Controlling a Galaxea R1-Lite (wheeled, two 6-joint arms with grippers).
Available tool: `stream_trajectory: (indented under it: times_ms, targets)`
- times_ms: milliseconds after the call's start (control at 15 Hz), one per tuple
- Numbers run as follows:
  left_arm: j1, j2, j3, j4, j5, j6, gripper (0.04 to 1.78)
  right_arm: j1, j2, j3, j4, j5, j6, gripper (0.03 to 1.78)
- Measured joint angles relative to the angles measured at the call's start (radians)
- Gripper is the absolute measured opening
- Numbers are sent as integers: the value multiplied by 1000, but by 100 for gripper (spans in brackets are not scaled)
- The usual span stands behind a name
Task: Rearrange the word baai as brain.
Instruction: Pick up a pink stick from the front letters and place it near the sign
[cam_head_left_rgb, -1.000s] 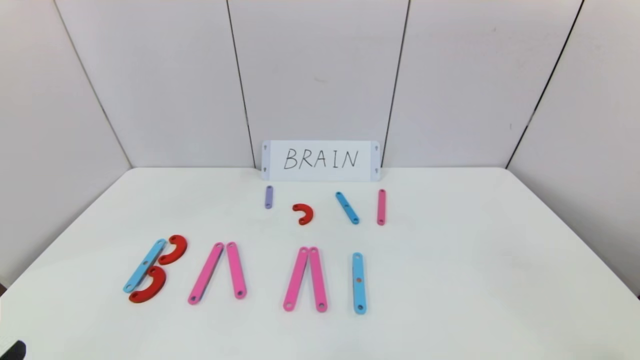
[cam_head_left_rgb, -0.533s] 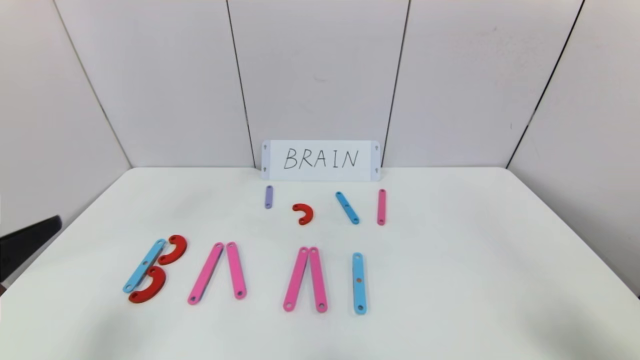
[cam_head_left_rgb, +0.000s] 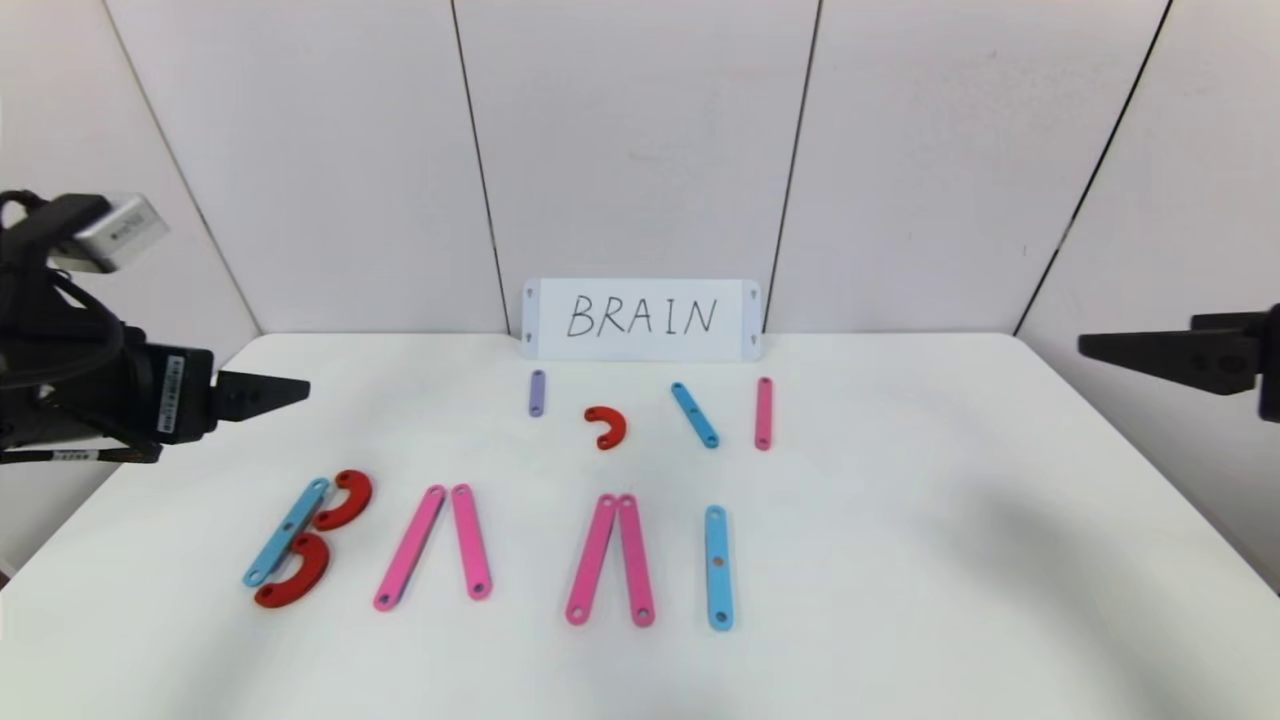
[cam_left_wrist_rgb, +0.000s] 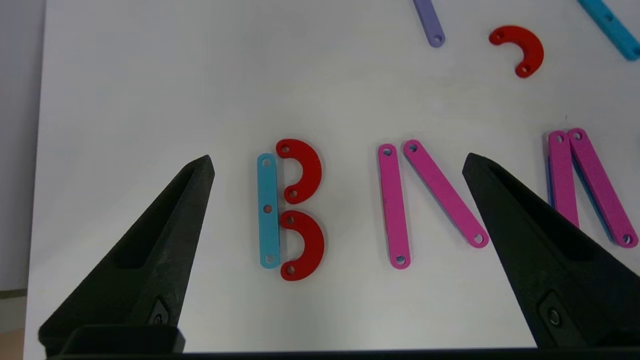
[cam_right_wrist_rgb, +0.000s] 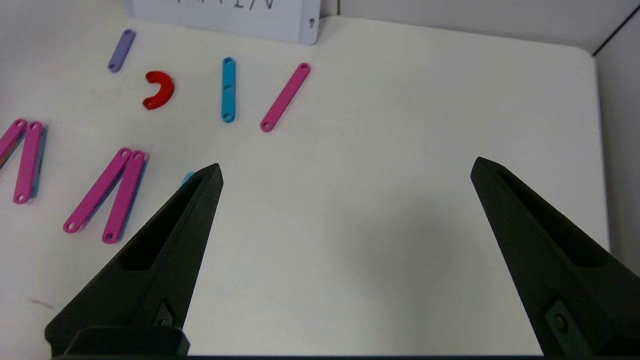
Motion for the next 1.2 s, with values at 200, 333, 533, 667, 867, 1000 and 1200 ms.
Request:
stream_trajectory:
  times_ms: [200, 333, 533, 667, 867, 1000, 1200]
  targets:
    - [-11, 94, -38, 87, -65, 90, 174, 16, 129, -24, -5, 68, -9, 174]
    - [-33, 135, -41, 106, -63, 95, 174, 19, 193, -26, -10, 102, -19, 174]
    - [-54, 180, -53, 167, -56, 99, 174, 14, 253, -19, -52, 132, -21, 174]
    - [-61, 208, -48, 177, -39, 99, 174, 12, 280, -10, -56, 131, -22, 174]
    - [-96, 258, -17, 177, 26, 95, 174, 11, 316, -10, -76, 131, -24, 174]
    - [-120, 294, -4, 174, 48, 91, 174, 11, 326, -5, -84, 131, -23, 174]
    - [-155, 356, 2, 161, 57, 80, 174, 10, 333, 1, -85, 132, -24, 174]
